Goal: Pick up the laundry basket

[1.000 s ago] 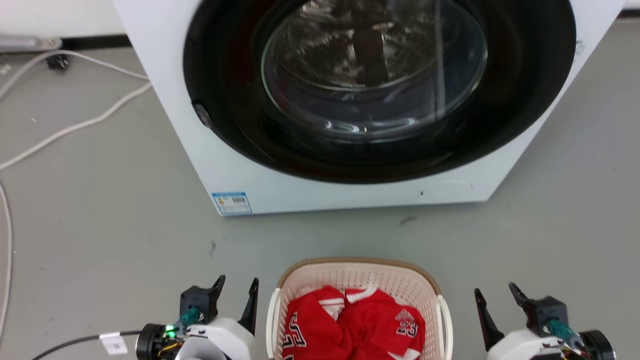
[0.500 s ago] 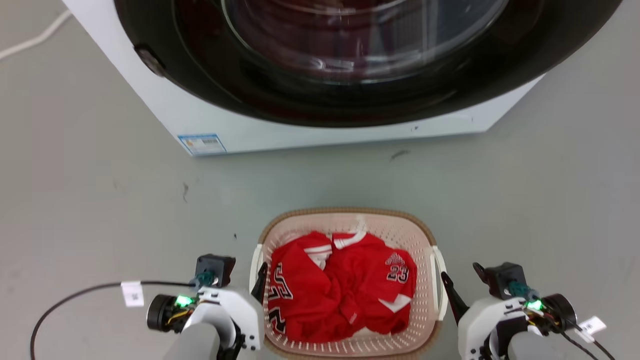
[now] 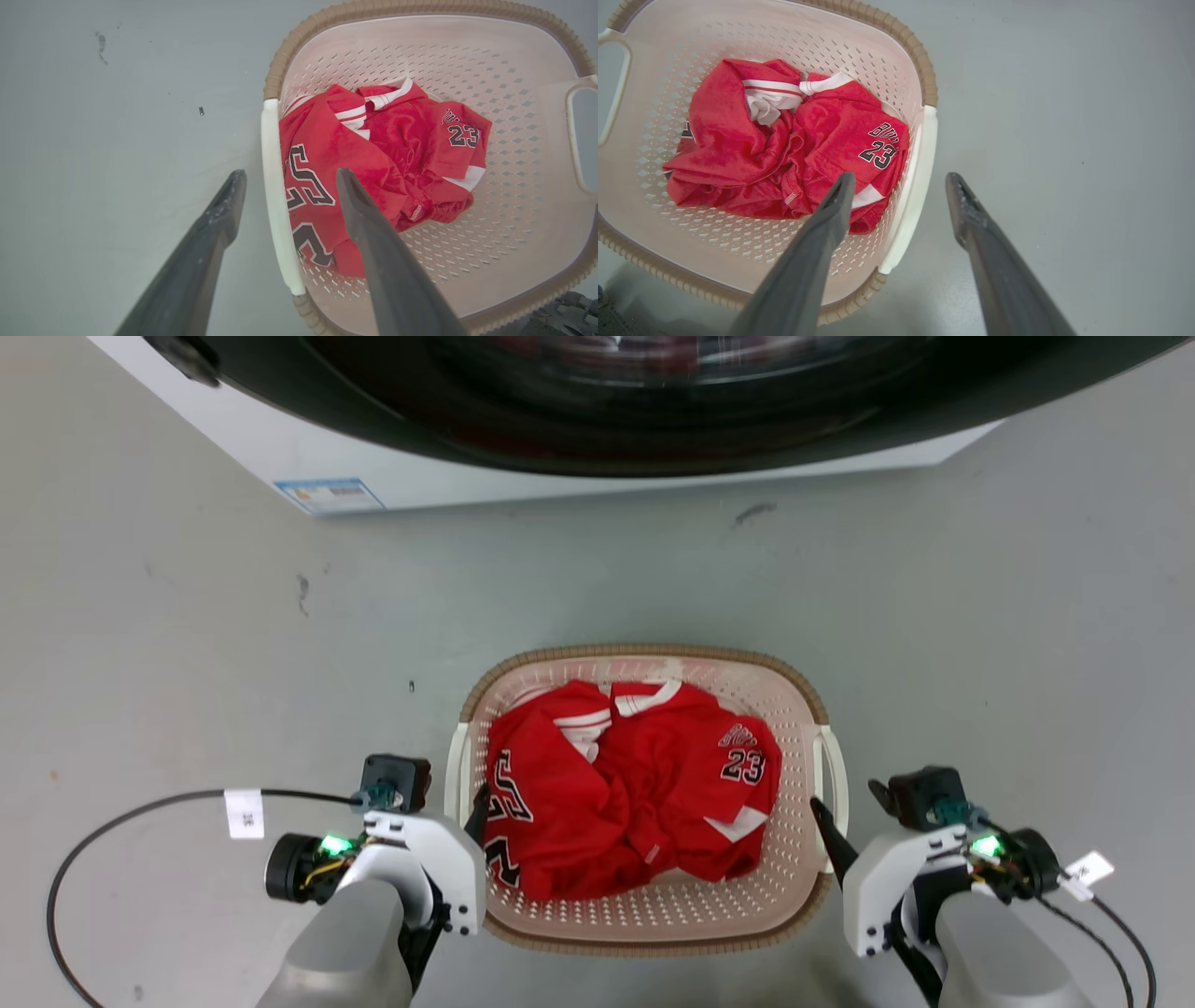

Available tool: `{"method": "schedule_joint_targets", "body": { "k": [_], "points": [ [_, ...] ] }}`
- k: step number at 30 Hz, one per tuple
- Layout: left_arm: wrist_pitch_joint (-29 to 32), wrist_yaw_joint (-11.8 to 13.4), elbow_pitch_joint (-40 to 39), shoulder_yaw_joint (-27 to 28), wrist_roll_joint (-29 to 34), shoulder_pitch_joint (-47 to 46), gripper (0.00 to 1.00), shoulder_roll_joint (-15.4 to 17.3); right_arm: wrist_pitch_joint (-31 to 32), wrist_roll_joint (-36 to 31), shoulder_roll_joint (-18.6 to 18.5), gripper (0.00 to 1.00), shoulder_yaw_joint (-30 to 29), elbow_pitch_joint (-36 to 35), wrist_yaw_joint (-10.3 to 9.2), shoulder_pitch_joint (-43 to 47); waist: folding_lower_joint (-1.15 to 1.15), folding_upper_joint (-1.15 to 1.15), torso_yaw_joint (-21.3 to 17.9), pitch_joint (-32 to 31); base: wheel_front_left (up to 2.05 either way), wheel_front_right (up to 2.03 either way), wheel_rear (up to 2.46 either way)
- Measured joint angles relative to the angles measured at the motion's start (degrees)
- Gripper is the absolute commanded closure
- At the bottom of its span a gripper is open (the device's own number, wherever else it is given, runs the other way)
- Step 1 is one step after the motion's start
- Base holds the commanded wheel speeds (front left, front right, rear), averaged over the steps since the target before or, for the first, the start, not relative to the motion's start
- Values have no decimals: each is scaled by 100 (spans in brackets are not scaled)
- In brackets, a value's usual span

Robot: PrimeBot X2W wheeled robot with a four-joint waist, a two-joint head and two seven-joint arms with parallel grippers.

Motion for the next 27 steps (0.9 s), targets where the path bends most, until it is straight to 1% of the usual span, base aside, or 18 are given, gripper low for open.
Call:
{"method": "schedule_joint_targets", "body": {
  "k": [9, 20, 21, 22, 23, 27],
  "points": [
    [32, 0, 231, -248, -179, -353, 0, 58, 0, 96, 0, 0, 138, 581, 0, -557, 0, 0, 6, 550, 0, 0, 0],
    [154, 0, 326, -550, -398, -541, 0, 78, 1, 449, 1, 0, 472, 895, 0, -723, 0, 0, 26, 800, 0, 0, 0],
    [181, 0, 338, -573, -398, -544, 51, 88, 5, 476, 1, 68, 503, 915, 0, -725, 0, 0, 28, 804, 0, 0, 0],
    [181, 0, 347, -590, -399, -545, 73, 91, 5, 470, 1, 100, 526, 934, 0, -731, 0, 0, 27, 811, 0, 0, 0],
    [208, 0, 352, -605, -409, -548, 100, 88, 42, 472, 1, 100, 572, 950, 0, -740, 0, 0, 27, 820, 0, 0, 0],
    [316, -1, 374, -700, -467, -558, 100, 76, 98, 572, -4, 100, 694, 987, -1, -799, 0, 0, 30, 845, 0, 0, 0]
  ]
}}
